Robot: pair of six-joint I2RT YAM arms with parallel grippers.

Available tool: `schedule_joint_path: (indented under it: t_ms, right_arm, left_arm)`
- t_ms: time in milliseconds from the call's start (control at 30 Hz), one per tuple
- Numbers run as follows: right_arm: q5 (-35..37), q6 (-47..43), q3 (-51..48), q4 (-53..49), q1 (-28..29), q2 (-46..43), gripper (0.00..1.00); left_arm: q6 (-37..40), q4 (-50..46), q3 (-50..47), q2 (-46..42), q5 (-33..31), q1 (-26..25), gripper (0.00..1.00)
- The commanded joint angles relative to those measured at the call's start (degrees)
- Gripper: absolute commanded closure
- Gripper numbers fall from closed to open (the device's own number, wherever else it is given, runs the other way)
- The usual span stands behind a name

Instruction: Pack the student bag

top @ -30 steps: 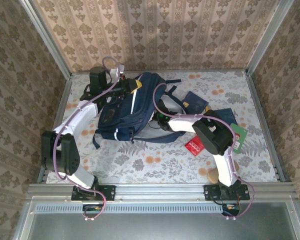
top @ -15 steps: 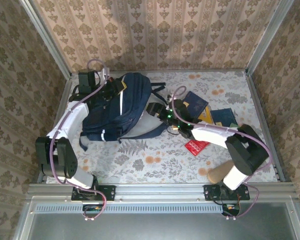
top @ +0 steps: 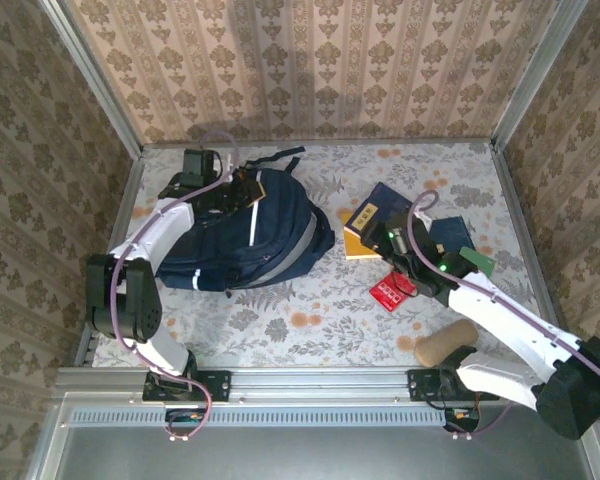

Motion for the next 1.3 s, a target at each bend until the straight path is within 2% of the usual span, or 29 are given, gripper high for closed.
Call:
schedule_joint_path:
  t_ms: [0,100,200,333,500,700,833,1100,1267]
  right_arm:
    - [9.91,8.87,-0.74,-26.09,-2.68,-0.66,0.13]
    - [8.36,12.07,-2.51,-33.02,-6.82,0.1,0.08]
    - [4.87,13.7,-4.92,-35.46,-10.73,1.75,0.04]
    - [4.71,14.71,-4.73,-39.68,-13.29,5.32,0.0]
    - [1.78,15.23,-7.18,-37.91,-16.49,9.73,0.0]
    - [-1.24,15.71,-7.16,-36.44,-18.82,10.65,0.0]
    - [-4.61,16.57,-6.71,-35.88,-19.03,12.09,0.0]
    - [-10.29,23.12,-9.9,-31.59,-15.47,9.11,0.03]
    - [-14.98,22.87,-13.81,-21.81,-14.64,12.31,0.06]
  left_arm:
    - [1.12,0.67,1.4,0.42,1.65,-0.66,1.0]
    - [0.54,1.55,1.05,0.44,2.4,-0.7,1.0]
    - [0.56,1.6,1.09,0.17,2.67,-0.7,1.0]
    - [0.81,1.41,0.9,-0.05,2.4,-0.7,1.0]
    - [0.27,1.75,1.03,0.09,3.12,-0.53,1.0]
    - [0.05,1.97,0.85,-0.05,3.24,-0.11,1.0]
    - [-0.89,2.86,0.43,-0.15,3.64,0.48,1.0]
    - [-2.46,4.51,0.08,-0.28,4.78,1.81,1.0]
    - [-3.59,5.75,-0.37,-0.22,5.51,2.51,1.0]
